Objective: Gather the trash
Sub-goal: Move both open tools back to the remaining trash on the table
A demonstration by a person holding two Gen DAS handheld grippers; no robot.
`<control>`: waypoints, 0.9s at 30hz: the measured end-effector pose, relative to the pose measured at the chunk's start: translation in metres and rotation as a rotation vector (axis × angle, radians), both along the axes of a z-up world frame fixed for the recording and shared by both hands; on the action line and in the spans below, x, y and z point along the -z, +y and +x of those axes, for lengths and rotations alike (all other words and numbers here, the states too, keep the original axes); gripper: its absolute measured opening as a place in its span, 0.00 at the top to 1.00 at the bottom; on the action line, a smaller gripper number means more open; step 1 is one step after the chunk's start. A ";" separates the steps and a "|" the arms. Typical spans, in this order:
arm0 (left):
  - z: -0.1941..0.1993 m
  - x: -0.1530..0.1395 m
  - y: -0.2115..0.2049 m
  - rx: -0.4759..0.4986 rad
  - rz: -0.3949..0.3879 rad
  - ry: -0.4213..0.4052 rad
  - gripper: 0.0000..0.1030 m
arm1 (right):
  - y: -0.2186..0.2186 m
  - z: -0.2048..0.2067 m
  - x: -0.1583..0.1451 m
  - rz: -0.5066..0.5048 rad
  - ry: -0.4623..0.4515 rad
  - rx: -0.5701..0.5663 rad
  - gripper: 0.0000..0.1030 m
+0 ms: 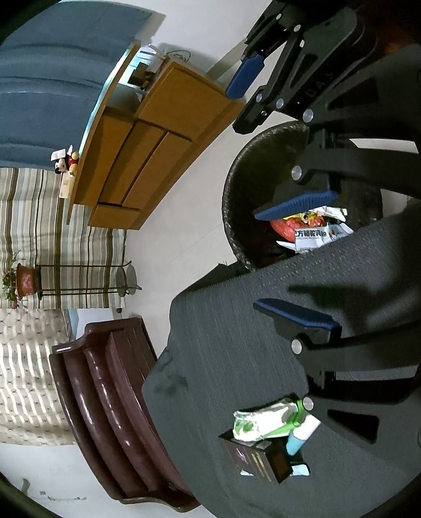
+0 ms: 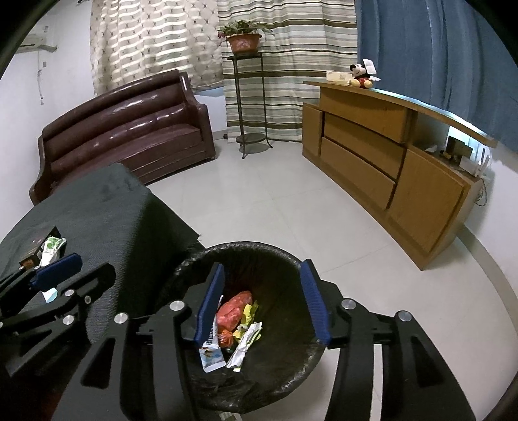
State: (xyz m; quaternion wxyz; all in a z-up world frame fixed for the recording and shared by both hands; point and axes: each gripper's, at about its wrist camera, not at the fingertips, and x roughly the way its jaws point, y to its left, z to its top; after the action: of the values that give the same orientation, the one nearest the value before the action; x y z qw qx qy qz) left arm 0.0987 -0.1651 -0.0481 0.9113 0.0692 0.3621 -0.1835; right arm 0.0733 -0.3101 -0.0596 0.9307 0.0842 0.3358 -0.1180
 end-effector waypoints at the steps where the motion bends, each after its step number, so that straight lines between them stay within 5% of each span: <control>1: 0.000 -0.001 0.003 -0.003 0.002 0.001 0.52 | 0.001 0.000 0.000 0.000 0.001 -0.004 0.51; 27: -0.007 -0.012 0.175 -0.325 0.021 0.023 0.51 | 0.086 0.018 -0.012 0.018 -0.006 -0.208 0.48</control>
State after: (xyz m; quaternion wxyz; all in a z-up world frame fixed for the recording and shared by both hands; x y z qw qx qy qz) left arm 0.0921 0.0096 -0.0365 0.9239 0.0170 0.3810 -0.0305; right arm 0.0912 -0.2238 -0.0474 0.9381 0.0577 0.3410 -0.0176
